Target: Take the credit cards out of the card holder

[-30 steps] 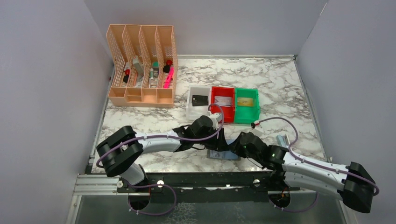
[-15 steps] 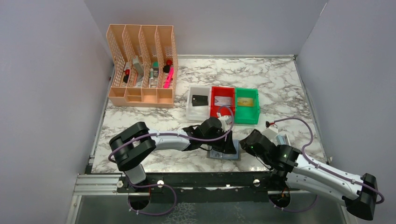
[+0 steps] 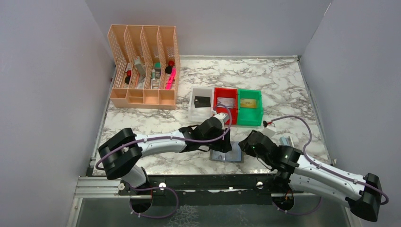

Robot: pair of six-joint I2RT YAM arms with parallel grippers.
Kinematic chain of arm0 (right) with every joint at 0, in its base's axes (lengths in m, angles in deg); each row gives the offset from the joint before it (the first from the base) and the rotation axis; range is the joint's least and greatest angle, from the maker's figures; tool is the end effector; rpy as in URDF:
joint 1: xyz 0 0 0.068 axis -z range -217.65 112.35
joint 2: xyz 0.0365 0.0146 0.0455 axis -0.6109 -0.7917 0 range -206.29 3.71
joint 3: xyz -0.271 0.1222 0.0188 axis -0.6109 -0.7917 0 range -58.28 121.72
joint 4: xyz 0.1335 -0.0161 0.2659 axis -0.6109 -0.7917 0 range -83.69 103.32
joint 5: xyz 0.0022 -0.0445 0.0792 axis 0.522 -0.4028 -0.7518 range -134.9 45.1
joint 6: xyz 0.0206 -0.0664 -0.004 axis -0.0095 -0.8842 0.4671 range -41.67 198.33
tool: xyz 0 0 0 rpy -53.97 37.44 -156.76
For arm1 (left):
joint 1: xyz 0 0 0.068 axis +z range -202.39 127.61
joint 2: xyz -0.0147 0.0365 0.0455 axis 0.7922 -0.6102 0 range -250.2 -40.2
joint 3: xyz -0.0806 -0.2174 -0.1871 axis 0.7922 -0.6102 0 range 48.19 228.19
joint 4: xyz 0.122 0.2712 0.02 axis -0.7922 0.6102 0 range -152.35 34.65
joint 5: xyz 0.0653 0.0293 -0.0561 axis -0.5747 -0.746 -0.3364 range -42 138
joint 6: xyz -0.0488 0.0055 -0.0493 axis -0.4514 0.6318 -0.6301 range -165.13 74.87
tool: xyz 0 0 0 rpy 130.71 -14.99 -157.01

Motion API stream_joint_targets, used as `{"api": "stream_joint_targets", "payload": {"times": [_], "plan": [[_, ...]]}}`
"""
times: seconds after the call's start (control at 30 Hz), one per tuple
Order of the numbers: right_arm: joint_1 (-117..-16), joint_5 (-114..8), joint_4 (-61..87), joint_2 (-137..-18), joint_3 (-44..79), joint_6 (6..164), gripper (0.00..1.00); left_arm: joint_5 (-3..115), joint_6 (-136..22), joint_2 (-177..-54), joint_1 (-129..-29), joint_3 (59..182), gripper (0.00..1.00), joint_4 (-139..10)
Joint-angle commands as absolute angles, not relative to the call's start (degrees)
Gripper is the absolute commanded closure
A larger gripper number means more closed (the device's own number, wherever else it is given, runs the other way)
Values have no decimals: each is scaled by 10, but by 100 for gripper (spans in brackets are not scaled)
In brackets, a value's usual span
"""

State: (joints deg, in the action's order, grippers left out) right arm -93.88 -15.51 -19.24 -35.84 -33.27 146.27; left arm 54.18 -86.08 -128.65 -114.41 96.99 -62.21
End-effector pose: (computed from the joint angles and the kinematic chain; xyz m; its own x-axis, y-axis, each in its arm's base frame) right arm 0.1177 0.1259 0.1946 -0.6521 0.4777 -0.5887 0.1752 0.8505 0.4960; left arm 0.1678 -0.3286 0.1851 -0.8276 0.1690 -0.5352 0.4956 0.6677 -0.5555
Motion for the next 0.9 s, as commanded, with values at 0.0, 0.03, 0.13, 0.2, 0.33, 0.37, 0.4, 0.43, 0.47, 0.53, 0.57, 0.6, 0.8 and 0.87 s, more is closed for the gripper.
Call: {"api": "stream_joint_targets", "payload": {"times": [0.0,0.03,0.13,0.2,0.33,0.37,0.4,0.43,0.47,0.53,0.57,0.6,0.8,0.87], "plan": [[-937,-214,-118,-387,-321,1410,66,485,-851,-1263,-1147,968,40,-580],[-937,-221,-112,-399,-320,1406,66,484,-853,-1262,-1147,967,40,-581],[-937,-238,-97,-426,-319,1397,68,484,-855,-1265,-1146,967,39,-579],[-937,-245,-88,-441,-319,1389,68,488,-856,-1267,-1146,968,38,-581],[-937,-245,-87,-468,-321,1385,71,505,-856,-1270,-1146,968,38,-595],[-937,-242,-88,-474,-321,1383,71,509,-856,-1271,-1146,969,38,-599],[-937,-240,-89,-479,-322,1384,72,513,-856,-1273,-1147,970,38,-602],[-936,-238,-89,-484,-323,1384,72,517,-856,-1275,-1146,970,38,-606],[-937,-237,-89,-489,-324,1384,72,520,-856,-1277,-1146,970,38,-608],[-937,-237,-89,-499,-327,1386,72,526,-855,-1284,-1146,973,38,-612],[-937,-236,-90,-504,-329,1389,73,531,-854,-1287,-1146,975,38,-617],[-937,-233,-92,-509,-332,1394,73,537,-853,-1292,-1147,976,38,-621],[-937,-211,-115,-526,-351,1439,76,566,-850,-1327,-1147,992,38,-627],[-937,-208,-118,-524,-360,1448,76,566,-850,-1337,-1147,992,39,-627]]}}
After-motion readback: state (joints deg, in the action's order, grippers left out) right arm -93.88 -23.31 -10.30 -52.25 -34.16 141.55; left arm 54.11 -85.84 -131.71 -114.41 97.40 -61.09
